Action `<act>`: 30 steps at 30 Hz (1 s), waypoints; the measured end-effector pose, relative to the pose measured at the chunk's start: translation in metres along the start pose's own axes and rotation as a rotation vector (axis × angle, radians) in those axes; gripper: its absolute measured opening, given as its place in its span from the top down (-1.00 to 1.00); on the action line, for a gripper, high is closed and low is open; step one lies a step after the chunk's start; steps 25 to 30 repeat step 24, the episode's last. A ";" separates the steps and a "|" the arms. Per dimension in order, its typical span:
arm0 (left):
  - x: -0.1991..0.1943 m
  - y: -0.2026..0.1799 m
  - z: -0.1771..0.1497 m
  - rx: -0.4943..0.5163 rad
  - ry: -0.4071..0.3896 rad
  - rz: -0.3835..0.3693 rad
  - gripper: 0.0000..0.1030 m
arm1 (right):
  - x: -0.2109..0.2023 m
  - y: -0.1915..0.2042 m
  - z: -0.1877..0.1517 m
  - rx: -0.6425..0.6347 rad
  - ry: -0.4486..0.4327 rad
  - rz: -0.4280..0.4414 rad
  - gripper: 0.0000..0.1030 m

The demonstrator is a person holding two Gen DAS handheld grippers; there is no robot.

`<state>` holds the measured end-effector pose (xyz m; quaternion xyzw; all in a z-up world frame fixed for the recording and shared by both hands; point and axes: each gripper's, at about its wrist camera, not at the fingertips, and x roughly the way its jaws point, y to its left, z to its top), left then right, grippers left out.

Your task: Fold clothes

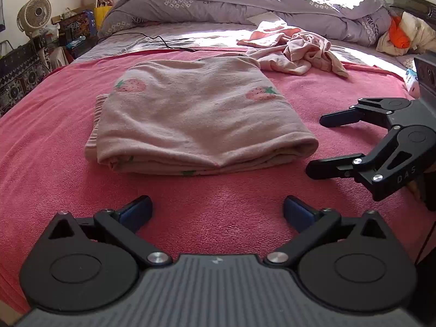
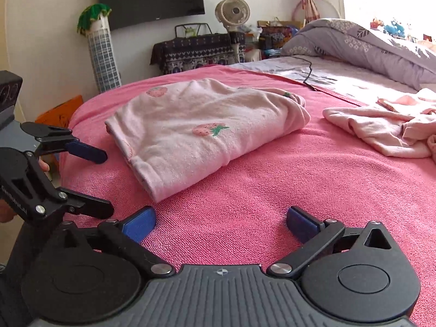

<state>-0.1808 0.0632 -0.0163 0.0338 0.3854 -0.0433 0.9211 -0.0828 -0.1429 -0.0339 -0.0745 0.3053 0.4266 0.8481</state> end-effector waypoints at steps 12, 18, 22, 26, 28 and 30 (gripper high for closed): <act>0.005 -0.001 0.003 -0.052 -0.014 0.010 -1.00 | 0.002 0.002 -0.001 -0.004 -0.001 -0.006 -1.00; 0.007 -0.002 0.007 -0.056 -0.010 0.012 -1.00 | 0.002 0.002 0.000 -0.002 -0.002 -0.005 -1.00; 0.007 -0.001 0.005 -0.073 -0.034 0.008 -1.00 | 0.002 0.001 0.000 -0.001 -0.003 -0.003 -1.00; 0.007 0.000 0.003 -0.071 -0.045 0.006 -1.00 | 0.002 0.001 0.000 0.000 -0.004 -0.003 -1.00; 0.007 0.000 0.003 -0.071 -0.045 0.006 -1.00 | 0.002 0.001 0.000 0.000 -0.004 -0.003 -1.00; 0.007 0.000 0.003 -0.071 -0.045 0.006 -1.00 | 0.002 0.001 0.000 0.000 -0.004 -0.003 -1.00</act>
